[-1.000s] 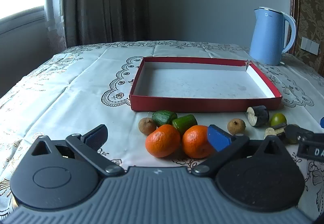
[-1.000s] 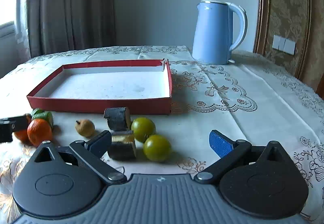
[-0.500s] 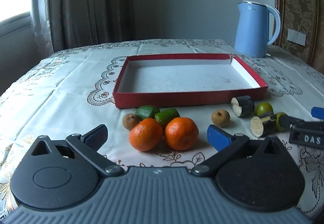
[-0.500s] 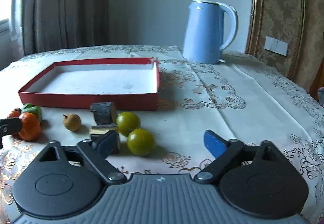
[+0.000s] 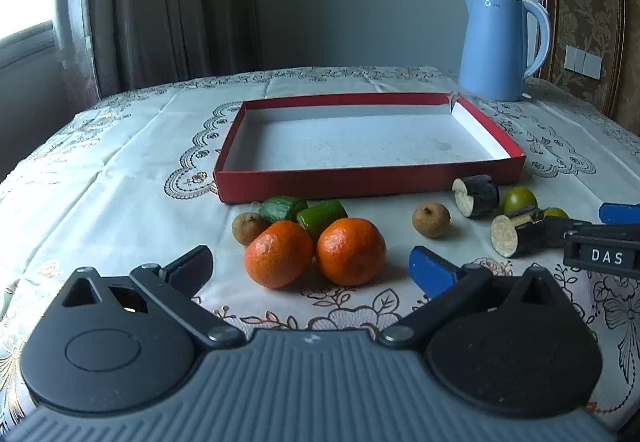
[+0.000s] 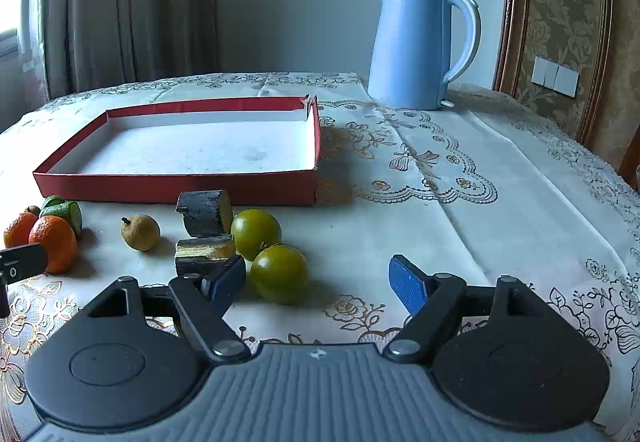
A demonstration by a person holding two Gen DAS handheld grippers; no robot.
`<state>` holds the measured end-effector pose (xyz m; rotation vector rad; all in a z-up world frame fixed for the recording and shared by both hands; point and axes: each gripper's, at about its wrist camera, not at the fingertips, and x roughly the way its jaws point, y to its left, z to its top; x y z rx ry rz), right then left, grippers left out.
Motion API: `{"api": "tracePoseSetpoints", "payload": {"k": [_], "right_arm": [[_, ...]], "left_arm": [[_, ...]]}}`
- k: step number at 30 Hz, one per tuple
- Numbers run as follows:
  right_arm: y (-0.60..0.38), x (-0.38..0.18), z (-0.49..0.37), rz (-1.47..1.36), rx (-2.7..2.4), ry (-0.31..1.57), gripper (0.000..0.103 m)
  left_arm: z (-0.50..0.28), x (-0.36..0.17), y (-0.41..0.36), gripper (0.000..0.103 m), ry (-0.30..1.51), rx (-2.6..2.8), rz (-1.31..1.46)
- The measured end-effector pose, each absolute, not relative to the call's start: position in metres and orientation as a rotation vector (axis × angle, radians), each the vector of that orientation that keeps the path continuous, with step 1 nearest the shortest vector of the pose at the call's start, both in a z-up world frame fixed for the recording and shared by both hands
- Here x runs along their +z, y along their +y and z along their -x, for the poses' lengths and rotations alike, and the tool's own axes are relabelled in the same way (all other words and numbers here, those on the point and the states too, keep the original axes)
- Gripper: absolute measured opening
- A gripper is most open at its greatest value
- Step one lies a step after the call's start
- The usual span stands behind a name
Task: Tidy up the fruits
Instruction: 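Move the right tool toward the green tomatoes beside the eggplant pieces, then close the right gripper on a green tomato and lift it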
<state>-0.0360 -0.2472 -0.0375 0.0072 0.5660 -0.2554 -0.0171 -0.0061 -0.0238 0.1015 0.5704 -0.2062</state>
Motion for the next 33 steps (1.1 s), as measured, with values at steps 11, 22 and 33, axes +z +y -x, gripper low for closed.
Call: {"api": "tracePoseSetpoints", "payload": {"k": [11,22,33], "right_arm": [[-0.247,-0.04,0.033,0.005,-0.245,0.583,0.08],[-0.244,-0.046,0.028,0.013,-0.185,0.603,0.065],[-0.243,-0.051,0.019,0.005,-0.15,0.611,0.041]], "left_arm": [[0.015,-0.026,-0.005,0.103,0.586,-0.193,-0.097],[0.016,-0.03,-0.007,0.103,0.589,-0.208,-0.109],[0.012,-0.033,-0.003,0.103,0.597,-0.205,-0.095]]}}
